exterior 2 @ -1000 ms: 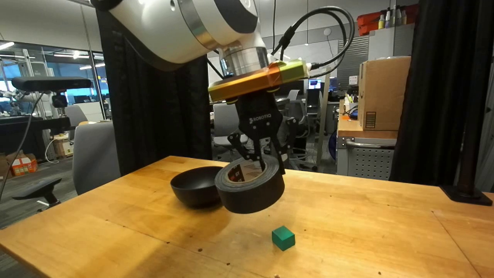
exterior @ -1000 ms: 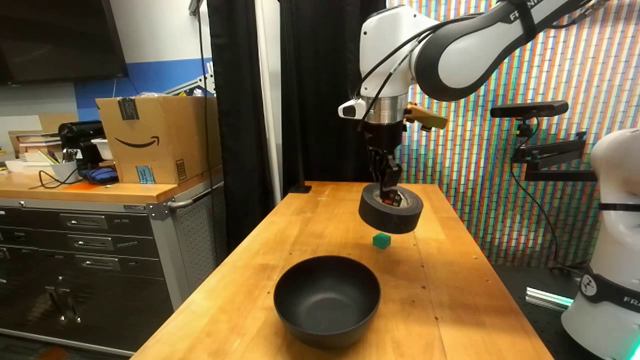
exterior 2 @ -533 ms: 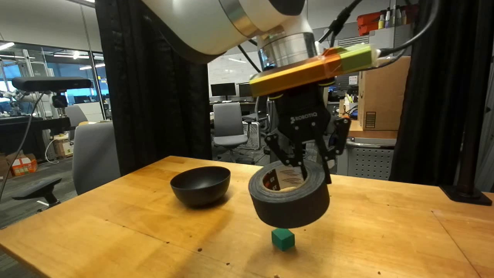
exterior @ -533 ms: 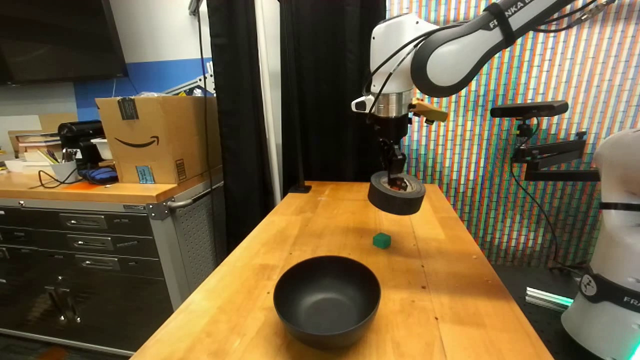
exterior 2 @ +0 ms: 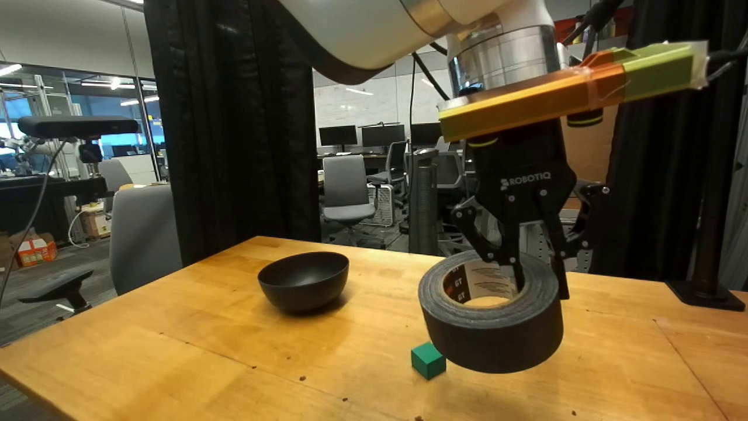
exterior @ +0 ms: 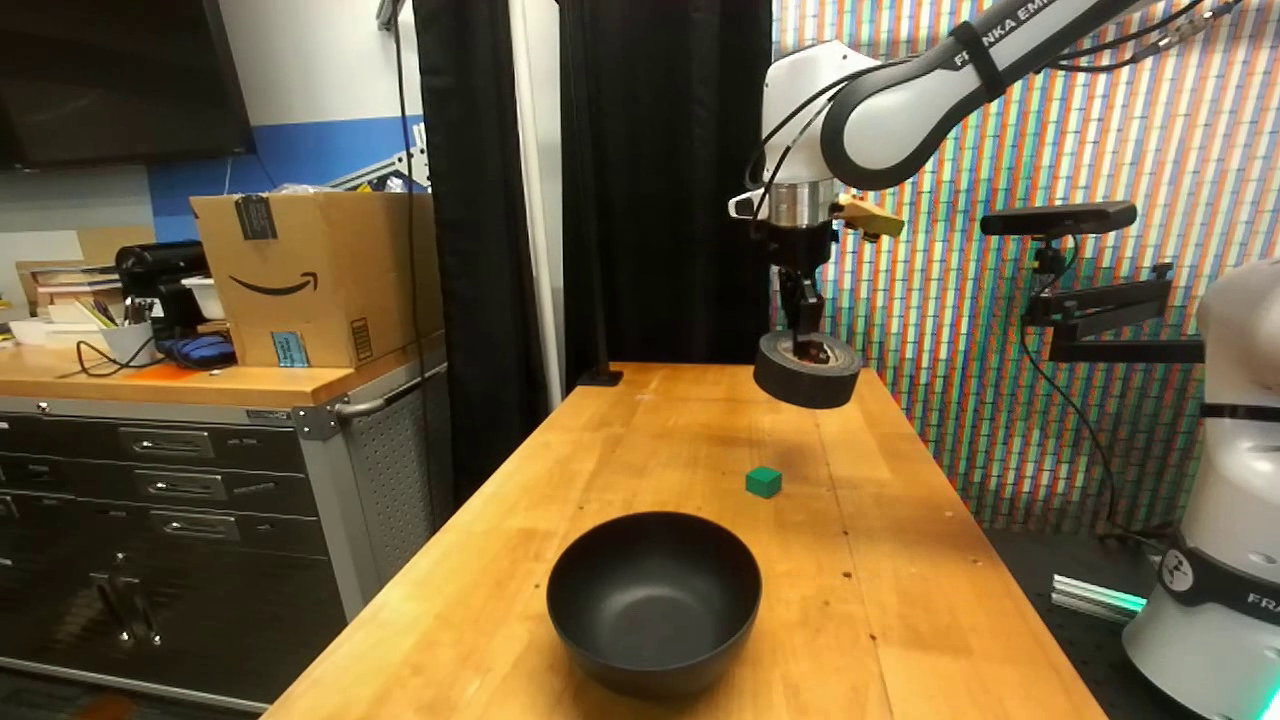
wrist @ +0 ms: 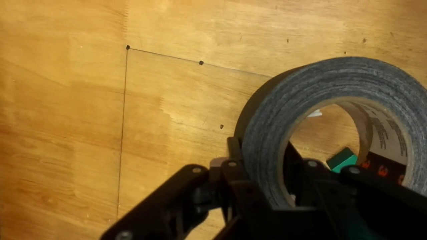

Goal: Move the seal tape

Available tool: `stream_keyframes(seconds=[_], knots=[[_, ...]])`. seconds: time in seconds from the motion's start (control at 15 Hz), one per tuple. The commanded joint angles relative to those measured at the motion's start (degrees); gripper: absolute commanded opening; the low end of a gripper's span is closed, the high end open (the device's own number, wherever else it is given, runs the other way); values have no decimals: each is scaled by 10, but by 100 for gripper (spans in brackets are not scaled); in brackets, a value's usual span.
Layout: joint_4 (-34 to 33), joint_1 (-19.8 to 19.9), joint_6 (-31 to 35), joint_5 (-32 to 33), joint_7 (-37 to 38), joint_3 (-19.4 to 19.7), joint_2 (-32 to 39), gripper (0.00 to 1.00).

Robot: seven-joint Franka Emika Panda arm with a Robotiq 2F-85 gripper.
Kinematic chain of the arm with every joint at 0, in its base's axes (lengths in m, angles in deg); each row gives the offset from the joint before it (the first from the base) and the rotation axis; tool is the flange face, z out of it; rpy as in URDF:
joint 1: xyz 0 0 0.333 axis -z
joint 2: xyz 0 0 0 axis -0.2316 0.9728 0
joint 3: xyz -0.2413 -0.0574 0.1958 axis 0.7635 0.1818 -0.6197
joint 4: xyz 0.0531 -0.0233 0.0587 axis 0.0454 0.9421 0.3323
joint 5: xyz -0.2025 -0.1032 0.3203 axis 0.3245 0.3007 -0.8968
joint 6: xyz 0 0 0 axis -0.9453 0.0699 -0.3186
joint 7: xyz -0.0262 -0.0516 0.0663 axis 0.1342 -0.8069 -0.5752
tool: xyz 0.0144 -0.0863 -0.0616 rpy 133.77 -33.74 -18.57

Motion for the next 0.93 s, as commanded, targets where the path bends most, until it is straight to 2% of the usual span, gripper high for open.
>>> stream_keyframes(seconds=[0.0, 0.4, 0.87], knots=[[-15, -5, 7, -4, -10, -4, 5, 8], [-28, -16, 35, -22, -18, -4, 43, 8], [-52, -4, 63, -35, -40, 9, 96, 8]])
